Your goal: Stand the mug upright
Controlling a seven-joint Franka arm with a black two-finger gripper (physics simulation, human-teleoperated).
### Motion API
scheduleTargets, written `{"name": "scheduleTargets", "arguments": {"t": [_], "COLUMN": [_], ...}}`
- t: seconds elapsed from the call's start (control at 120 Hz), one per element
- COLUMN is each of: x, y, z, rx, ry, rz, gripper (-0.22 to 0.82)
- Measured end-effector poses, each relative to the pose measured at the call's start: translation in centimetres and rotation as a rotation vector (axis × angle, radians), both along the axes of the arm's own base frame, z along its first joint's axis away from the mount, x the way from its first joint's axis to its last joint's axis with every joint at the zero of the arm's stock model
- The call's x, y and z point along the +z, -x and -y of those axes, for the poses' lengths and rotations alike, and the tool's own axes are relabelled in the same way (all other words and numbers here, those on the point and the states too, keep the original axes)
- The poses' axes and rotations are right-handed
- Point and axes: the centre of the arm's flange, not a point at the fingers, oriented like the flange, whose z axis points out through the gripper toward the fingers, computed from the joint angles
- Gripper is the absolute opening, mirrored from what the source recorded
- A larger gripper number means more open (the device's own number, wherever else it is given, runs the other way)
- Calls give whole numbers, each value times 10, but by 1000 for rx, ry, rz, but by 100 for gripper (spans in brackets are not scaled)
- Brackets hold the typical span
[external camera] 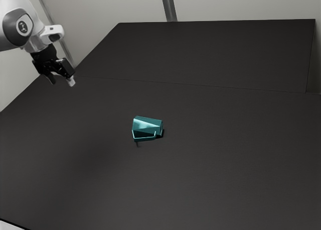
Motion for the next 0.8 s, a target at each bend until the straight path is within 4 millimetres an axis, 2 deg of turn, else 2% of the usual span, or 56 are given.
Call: {"name": "scheduleTargets", "arguments": {"t": [0.108, 0.167, 0.208, 0.25, 0.367, 0.442, 0.625, 0.8], "x": [1, 1, -2, -9, -41, -60, -90, -115], "y": [0, 8, 16, 25, 60, 75, 81, 64], "z": [17, 28, 28, 19, -37, -58, -73, -69], "rx": [-34, -54, -52, -26, 111, 160, 141, 25], "ry": [3, 10, 17, 25, 85, 129, 209, 313], "rz": [-1, 1, -2, -10, -26, -6, 118, 283], "gripper": [60, 60, 60, 60, 60, 60, 60, 60]}}
